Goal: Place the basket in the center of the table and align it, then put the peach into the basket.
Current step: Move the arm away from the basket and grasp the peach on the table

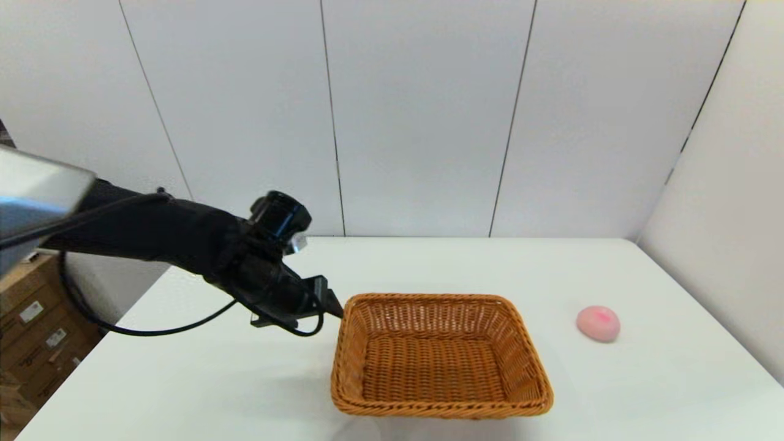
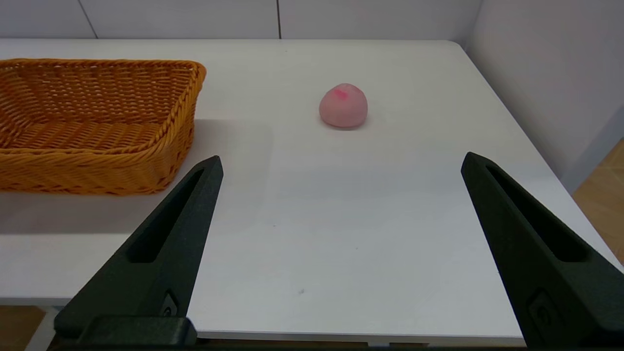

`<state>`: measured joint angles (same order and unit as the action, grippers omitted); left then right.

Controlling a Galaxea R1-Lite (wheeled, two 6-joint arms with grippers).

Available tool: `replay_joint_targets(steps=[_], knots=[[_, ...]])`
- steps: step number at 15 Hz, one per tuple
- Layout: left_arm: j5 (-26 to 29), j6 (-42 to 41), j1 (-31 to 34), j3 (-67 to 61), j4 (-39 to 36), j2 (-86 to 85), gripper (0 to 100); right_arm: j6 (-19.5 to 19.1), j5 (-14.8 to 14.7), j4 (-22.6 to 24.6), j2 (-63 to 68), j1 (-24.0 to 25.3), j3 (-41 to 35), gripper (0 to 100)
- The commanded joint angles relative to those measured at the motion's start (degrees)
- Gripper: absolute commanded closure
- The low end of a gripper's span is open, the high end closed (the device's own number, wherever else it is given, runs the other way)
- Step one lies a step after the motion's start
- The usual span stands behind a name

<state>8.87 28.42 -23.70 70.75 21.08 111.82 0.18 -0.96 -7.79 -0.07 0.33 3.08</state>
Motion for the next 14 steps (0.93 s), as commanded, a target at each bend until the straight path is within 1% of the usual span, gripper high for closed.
replay_joint_targets(steps=[1,3,6,8,10,12,14], knots=[[-0.2,-3.3,5.3,3.2,8.9,-14.3,0,0.0,0.0,0.0,0.0,0.0,0.1,0],[-0.9,-8.1,8.9,0.7,14.9,-22.5,0,0.0,0.0,0.0,0.0,0.0,0.1,0],[-6.7,-8.6,9.6,-8.9,15.7,-37.1,0,0.0,0.0,0.0,0.0,0.0,0.1,0],[-9.6,-8.3,9.6,-16.7,15.5,-48.6,0,0.0,0.0,0.0,0.0,0.0,0.0,0],[-14.2,-8.4,9.5,-24.6,15.6,-61.0,0,0.2,0.0,0.2,0.0,0.0,0.0,0],[-17.2,-8.4,9.6,-30.1,16.7,-70.2,0,0.2,0.0,0.1,0.0,0.0,0.0,0],[-21.6,-8.1,9.9,-34.0,20.3,-78.1,0,0.2,0.0,0.1,0.0,0.0,0.0,0]])
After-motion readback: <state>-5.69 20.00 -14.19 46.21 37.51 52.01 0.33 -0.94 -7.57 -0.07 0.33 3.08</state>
